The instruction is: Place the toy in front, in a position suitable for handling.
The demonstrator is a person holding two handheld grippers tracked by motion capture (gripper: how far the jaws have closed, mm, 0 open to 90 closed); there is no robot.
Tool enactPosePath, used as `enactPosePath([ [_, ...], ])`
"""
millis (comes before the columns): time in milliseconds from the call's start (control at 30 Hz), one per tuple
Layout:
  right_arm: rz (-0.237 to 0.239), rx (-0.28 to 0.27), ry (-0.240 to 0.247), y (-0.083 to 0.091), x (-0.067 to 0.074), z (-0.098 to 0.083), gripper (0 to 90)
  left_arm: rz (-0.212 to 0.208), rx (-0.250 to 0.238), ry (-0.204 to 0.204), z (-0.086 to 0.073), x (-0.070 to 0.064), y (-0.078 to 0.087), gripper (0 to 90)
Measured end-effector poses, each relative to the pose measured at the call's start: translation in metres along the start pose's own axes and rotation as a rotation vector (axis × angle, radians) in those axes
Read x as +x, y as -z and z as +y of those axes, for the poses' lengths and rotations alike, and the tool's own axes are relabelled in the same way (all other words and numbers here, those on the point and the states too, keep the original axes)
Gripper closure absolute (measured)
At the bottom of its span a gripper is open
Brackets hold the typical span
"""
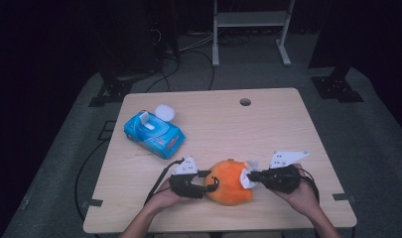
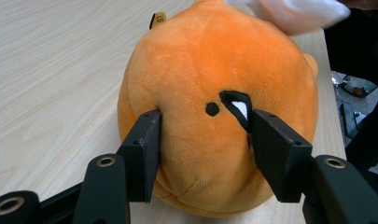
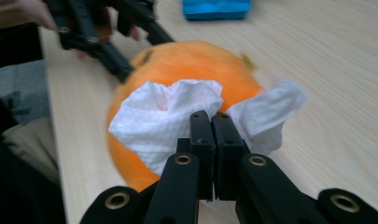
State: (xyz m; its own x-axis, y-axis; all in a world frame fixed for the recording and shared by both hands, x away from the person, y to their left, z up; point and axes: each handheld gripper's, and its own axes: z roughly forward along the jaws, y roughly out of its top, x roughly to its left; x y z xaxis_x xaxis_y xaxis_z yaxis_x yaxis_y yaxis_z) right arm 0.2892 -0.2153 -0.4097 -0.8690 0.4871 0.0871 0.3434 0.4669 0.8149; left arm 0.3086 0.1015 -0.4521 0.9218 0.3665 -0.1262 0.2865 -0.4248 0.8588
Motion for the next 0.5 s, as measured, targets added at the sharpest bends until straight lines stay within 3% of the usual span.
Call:
enactPosePath([
  [67,-0.01,0.036,0.026,-0.005,0.002,0.0,87.6,-0.003,-0.006,-0.003,0.0,-0.002,0.0,44.0],
  [133,-0.016,0.057,0.003,-0.006,-0.004,-0.003,87.6,-0.006,-0.014,-0.019,0.002,-0.006,-0.002,44.3],
  [167,-0.054,0.05,-0.012,-0.002,-0.007,-0.004,87.6,-0.006,-0.01,-0.035,0.003,-0.008,-0.002,44.8],
  [200,-0.062,0.029,-0.017,0.0,-0.007,-0.002,87.6,-0.01,-0.004,-0.064,0.005,-0.012,-0.002,44.9],
  [267,-0.068,0.003,-0.022,0.002,-0.006,0.001,87.6,-0.014,-0.003,-0.073,0.005,-0.014,-0.003,44.9],
  [333,-0.108,-0.033,-0.027,-0.001,-0.005,0.01,87.5,-0.025,0.002,-0.084,0.006,-0.017,-0.002,44.9],
  [400,-0.104,-0.032,-0.034,-0.005,-0.007,0.011,87.5,-0.028,0.002,-0.078,0.006,-0.016,-0.002,44.7],
  [433,-0.102,-0.022,-0.035,-0.009,-0.008,0.01,87.5,-0.035,0.001,-0.069,0.006,-0.016,-0.001,43.8],
  [500,-0.083,0.003,-0.005,-0.013,-0.006,0.006,87.8,-0.045,-0.008,-0.063,0.011,-0.015,0.004,32.2],
])
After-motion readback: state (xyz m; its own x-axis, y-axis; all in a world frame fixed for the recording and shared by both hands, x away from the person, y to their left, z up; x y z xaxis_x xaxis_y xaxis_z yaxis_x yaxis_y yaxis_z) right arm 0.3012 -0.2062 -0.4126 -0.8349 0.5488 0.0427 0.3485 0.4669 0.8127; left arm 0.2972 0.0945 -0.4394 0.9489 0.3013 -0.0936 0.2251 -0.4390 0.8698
